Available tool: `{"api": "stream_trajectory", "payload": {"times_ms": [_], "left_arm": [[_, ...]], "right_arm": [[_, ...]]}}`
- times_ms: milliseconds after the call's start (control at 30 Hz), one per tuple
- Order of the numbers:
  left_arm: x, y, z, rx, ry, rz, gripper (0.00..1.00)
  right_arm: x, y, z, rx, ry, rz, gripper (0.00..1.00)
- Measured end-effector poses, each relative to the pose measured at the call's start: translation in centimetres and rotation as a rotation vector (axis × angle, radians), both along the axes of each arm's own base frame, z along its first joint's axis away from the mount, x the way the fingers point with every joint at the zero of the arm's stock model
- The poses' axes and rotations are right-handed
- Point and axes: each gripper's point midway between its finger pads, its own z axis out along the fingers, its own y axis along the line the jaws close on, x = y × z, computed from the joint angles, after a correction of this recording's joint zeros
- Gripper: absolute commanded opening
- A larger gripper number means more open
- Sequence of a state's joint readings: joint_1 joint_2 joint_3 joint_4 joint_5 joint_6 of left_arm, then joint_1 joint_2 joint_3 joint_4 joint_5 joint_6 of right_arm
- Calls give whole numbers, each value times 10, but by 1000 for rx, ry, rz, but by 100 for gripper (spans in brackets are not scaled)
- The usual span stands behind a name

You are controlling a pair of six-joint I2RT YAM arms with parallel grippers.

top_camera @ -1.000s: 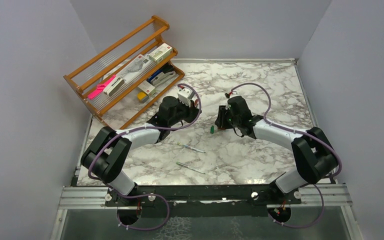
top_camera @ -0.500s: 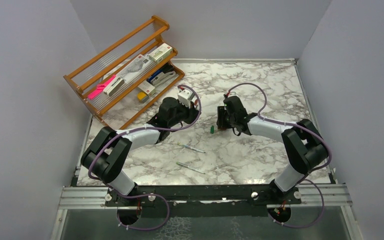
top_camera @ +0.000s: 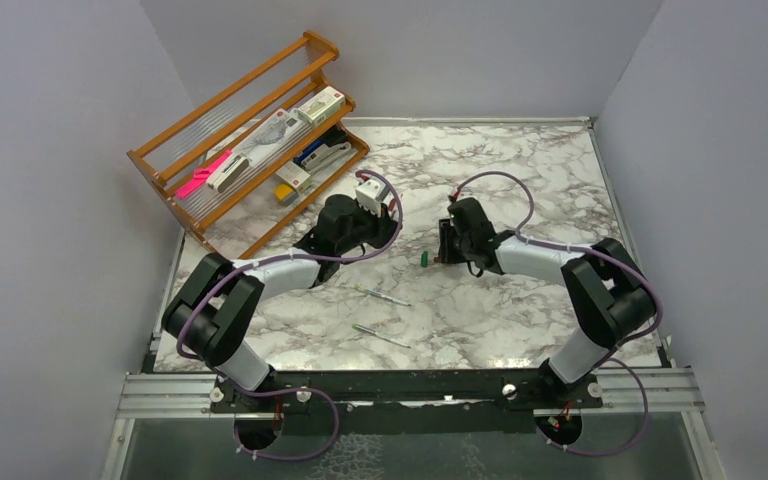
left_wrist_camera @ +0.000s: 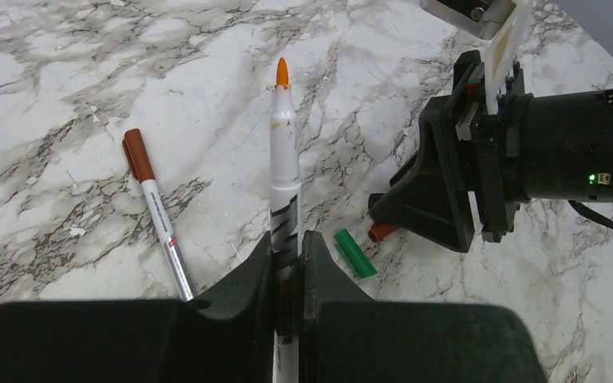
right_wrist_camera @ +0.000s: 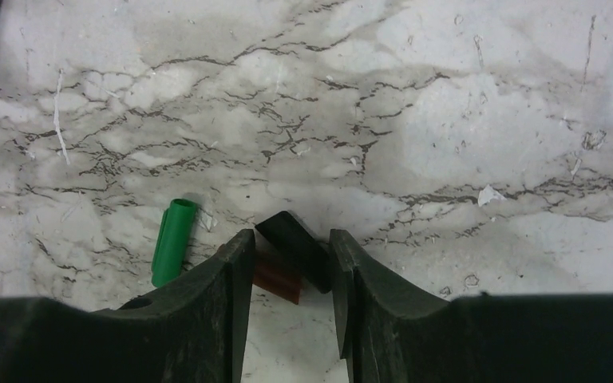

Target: Insert the pens into the pen caps

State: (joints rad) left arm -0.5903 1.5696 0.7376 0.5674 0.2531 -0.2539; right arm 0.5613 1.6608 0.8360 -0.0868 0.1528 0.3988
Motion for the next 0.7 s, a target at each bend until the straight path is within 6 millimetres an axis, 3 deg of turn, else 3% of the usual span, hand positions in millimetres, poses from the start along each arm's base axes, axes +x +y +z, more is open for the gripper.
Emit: {"api": "stream_trajectory", "payload": {"times_ms": [167,333,500,600,700], "left_arm": [[-1,-1,-1,-1,4,-7,0],[-2,-2,-1,-3,7,-16,0],[-4,-2,-3,-4,11,-22,0],[-6,-2,-6,-1,18,-26,0],[-7,-2,-9,2,27,-29,0]], "right_arm": [[-11,-6,0,11,4,-11,37],[-24,-9,0,33,16,-11,12],[-28,-10,2,49,18,-16,9],[-28,-9,5,56,13,-20,11],[-27,-8,14,73,-5,-24,33]]}}
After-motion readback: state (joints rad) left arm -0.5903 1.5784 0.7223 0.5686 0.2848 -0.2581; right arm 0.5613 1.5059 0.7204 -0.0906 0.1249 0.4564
